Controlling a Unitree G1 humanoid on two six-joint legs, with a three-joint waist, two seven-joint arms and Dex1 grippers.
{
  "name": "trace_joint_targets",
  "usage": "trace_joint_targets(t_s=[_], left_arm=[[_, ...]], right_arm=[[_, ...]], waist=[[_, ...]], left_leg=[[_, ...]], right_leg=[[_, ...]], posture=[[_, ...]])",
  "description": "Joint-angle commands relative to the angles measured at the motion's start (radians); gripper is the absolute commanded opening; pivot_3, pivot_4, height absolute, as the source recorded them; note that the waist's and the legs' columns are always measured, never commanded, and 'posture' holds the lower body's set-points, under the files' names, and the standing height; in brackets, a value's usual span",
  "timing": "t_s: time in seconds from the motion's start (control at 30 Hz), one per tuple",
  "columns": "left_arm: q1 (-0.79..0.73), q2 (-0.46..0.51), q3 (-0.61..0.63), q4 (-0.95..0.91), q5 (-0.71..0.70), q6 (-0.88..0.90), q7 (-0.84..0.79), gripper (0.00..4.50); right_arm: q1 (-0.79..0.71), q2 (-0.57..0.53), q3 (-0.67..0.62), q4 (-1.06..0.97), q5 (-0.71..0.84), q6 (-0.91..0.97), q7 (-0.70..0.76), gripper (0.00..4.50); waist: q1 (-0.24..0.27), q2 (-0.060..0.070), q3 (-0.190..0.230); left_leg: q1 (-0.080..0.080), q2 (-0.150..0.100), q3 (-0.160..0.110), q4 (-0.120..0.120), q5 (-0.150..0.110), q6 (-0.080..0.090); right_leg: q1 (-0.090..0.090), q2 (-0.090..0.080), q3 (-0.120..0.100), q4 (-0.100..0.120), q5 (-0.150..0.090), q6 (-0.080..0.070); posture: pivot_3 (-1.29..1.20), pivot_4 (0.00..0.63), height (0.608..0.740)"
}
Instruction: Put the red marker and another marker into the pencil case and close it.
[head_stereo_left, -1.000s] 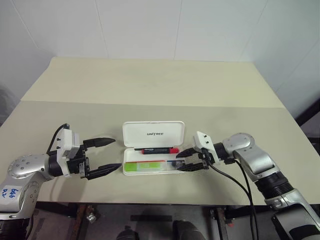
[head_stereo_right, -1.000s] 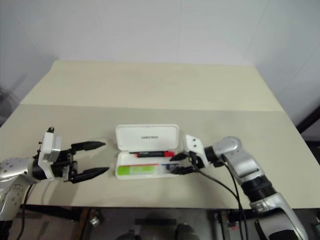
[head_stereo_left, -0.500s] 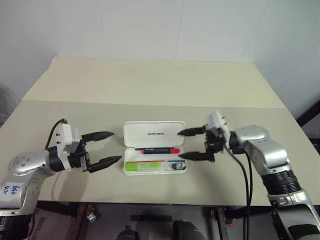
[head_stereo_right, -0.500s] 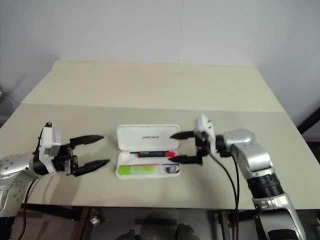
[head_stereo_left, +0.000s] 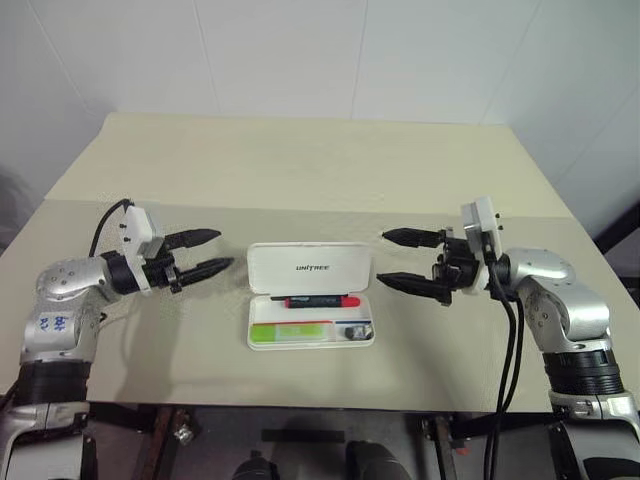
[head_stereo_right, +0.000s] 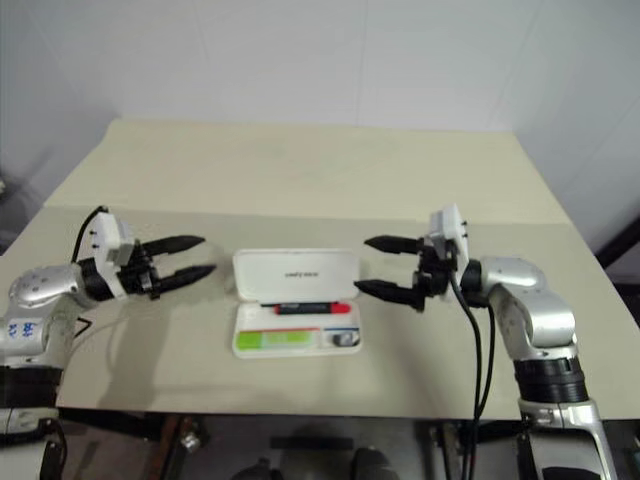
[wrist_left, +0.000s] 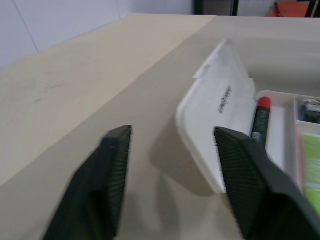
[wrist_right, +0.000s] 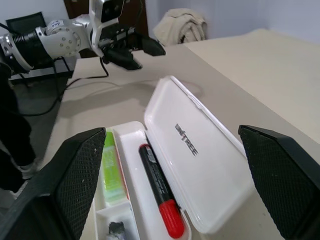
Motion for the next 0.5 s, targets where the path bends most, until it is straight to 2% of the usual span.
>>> trace_joint_targets(t_s=[0.03, 0.17, 0.2, 0.4, 0.5], left_arm=[[-0.101, -0.008, -0.011, 0.129, 0.040, -0.083, -0.032, 1.54], [-0.210, -0.023, -0.026, 0.308, 0.085, -0.160, -0.052, 0.18], [-0.240, -0.030, -0.032, 0.361, 0.101, -0.181, -0.053, 0.04], [-0.377, -0.080, -0.082, 0.613, 0.187, -0.235, -0.091, 0.04], [-0.445, -0.110, -0.104, 0.727, 0.231, -0.233, -0.085, 0.04]], right_arm=[[0.007, -0.012, -0.028, -0.025, -0.001, -0.031, -0.023, 4.50], [0.022, -0.022, -0.037, -0.036, 0.003, -0.034, -0.036, 4.50], [0.025, -0.027, -0.041, -0.038, 0.004, -0.033, -0.039, 4.50], [0.045, -0.064, -0.073, -0.034, 0.034, -0.027, -0.026, 4.50], [0.080, -0.124, -0.102, -0.020, 0.056, -0.035, 0.056, 4.50]], waist=[[0.000, 0.000, 0.000], [0.000, 0.000, 0.000], [0.000, 0.000, 0.000], [0.003, 0.000, 0.000], [0.013, 0.000, 0.000]], left_leg=[[0.000, 0.000, 0.000, 0.000, 0.000, 0.000], [0.000, 0.000, 0.000, 0.000, 0.000, 0.000], [-0.001, 0.000, 0.000, 0.000, 0.000, 0.000], [-0.002, 0.000, 0.001, 0.001, 0.000, 0.000], [-0.003, 0.000, 0.000, 0.001, 0.000, 0.000]], right_leg=[[0.000, 0.000, 0.000, 0.000, 0.000, 0.000], [0.000, 0.001, 0.000, 0.001, 0.000, 0.001], [0.000, 0.001, 0.000, 0.001, 0.000, 0.001], [0.000, 0.000, 0.000, 0.001, 0.001, 0.001], [0.000, 0.000, -0.001, 0.000, 0.001, 0.001]], posture=[[0.00, 0.150, 0.740], [0.00, 0.150, 0.740], [0.00, 0.150, 0.740], [0.00, 0.150, 0.740], [0.00, 0.150, 0.740]])
